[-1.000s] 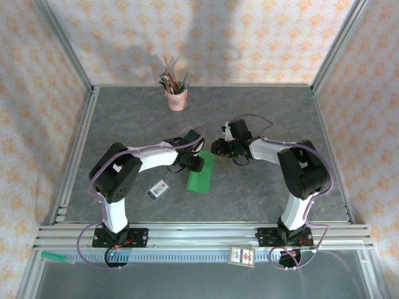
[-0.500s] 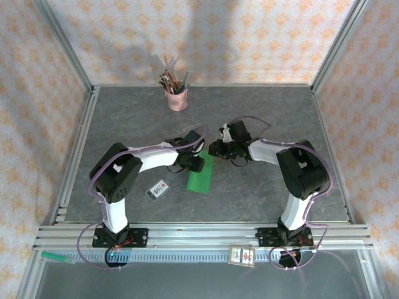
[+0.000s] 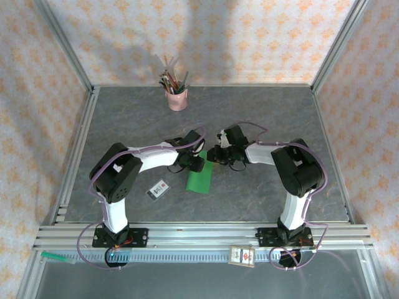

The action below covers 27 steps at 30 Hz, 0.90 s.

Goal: Fold a paper plane with a square sheet of paper (pick it up from the middle)

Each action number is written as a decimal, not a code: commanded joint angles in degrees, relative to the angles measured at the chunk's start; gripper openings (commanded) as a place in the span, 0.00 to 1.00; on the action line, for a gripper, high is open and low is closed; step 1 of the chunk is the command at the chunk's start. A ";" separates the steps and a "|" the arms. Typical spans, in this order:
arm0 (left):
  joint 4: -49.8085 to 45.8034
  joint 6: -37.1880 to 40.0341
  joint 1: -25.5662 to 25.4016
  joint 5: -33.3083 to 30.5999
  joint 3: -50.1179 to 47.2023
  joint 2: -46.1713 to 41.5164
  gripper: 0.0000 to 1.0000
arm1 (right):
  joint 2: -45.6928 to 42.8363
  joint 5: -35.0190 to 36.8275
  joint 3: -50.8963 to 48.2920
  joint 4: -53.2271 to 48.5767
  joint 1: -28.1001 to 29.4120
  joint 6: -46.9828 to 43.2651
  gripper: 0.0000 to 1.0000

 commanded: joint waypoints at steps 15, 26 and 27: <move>-3.20 0.22 1.51 -7.88 -3.44 5.00 0.48 | -2.67 -2.96 -2.47 2.70 0.36 3.32 0.25; -2.99 0.29 1.46 -7.81 -3.38 4.99 0.48 | -6.33 -5.55 -6.53 5.18 0.40 6.76 0.25; -3.02 0.25 1.51 -7.81 -3.33 5.11 0.48 | -6.37 -5.91 -6.86 5.61 0.45 7.22 0.25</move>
